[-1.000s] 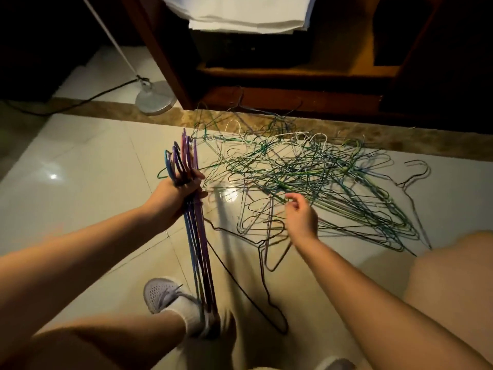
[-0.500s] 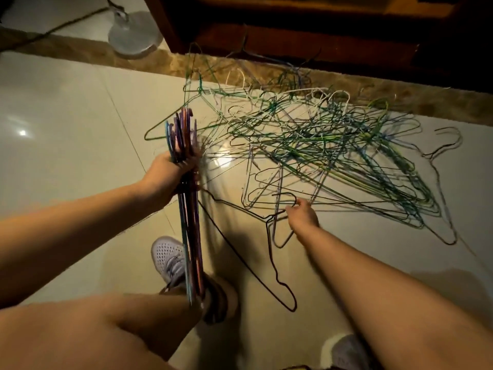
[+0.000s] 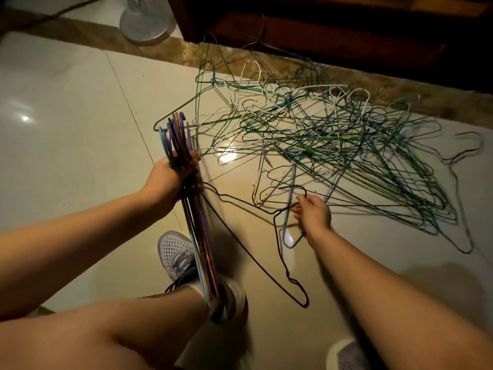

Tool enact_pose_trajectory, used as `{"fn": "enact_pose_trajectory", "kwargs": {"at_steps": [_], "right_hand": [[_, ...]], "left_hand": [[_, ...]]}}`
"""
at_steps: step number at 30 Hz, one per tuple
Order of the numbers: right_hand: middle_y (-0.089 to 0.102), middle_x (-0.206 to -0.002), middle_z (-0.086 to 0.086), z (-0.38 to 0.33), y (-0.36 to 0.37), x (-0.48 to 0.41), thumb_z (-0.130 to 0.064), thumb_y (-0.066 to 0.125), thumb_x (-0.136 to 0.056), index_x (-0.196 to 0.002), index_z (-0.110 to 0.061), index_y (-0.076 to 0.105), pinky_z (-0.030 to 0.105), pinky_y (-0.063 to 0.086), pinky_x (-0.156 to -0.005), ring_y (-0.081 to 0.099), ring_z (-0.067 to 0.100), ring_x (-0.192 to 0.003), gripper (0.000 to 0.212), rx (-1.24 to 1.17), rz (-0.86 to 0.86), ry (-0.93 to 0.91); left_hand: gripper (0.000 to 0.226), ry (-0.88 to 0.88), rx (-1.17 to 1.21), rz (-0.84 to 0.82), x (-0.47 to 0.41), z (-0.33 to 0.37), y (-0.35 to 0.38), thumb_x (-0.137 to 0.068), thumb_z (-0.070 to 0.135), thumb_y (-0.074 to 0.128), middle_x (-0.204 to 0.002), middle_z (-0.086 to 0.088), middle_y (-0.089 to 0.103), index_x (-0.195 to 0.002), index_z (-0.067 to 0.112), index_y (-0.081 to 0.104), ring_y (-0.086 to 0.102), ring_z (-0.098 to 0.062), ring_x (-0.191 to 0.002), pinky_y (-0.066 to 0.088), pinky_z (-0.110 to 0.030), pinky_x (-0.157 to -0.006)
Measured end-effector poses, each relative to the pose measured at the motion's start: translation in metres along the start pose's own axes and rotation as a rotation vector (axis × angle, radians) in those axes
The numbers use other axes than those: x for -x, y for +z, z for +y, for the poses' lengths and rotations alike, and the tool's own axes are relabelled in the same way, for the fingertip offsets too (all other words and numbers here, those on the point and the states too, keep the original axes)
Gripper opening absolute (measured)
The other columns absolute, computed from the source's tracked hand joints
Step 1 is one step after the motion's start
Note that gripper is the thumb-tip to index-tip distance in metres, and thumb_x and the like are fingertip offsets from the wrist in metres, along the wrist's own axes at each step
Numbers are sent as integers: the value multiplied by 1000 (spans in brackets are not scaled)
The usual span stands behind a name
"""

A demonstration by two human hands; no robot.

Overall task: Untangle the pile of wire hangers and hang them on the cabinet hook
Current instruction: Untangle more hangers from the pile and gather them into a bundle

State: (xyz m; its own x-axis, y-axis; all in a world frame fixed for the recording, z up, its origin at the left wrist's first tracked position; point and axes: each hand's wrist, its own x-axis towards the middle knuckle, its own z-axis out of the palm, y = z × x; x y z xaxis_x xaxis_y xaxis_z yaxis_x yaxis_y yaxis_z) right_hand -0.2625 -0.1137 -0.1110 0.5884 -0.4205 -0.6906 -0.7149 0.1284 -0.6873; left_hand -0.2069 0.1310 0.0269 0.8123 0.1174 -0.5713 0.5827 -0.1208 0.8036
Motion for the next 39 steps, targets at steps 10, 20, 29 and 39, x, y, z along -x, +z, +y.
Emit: {"fn": "enact_pose_trajectory", "kwargs": {"at_steps": [10,20,29,39], "right_hand": [[60,-68,0,-119,-59,73,-11,51,-93,-74,-18,55,13,50,-54,58,-3,-53,21,-96,-42,-519],[56,-67,-3,-164,-31,117,-18,58,-90,-88,-3,65,6,31,-46,43,2,-53,16,217,272,-999],[64,-64,4,-164,-4,141,-18,63,-83,-78,-8,62,13,23,-43,49,14,-51,11,277,261,-1193],[63,-62,5,-153,4,137,-24,60,-83,-76,-10,60,18,27,-49,57,23,-50,15,223,303,-1217]], "left_hand": [[13,80,31,55,19,58,-1,-94,10,48,-76,-1,52,-88,19,56,55,-15,-66,52,-28,-54],[17,63,60,-105,53,86,68,-92,1,50,-78,-4,58,-85,15,54,62,-15,-66,54,-24,-50],[27,163,-133,-198,54,70,91,-79,-9,59,-86,-15,59,-105,-4,56,59,-27,-81,52,-37,-72],[24,301,-182,-159,44,66,90,-79,-12,58,-82,-13,62,-95,5,60,60,-23,-78,54,-32,-68]]}}
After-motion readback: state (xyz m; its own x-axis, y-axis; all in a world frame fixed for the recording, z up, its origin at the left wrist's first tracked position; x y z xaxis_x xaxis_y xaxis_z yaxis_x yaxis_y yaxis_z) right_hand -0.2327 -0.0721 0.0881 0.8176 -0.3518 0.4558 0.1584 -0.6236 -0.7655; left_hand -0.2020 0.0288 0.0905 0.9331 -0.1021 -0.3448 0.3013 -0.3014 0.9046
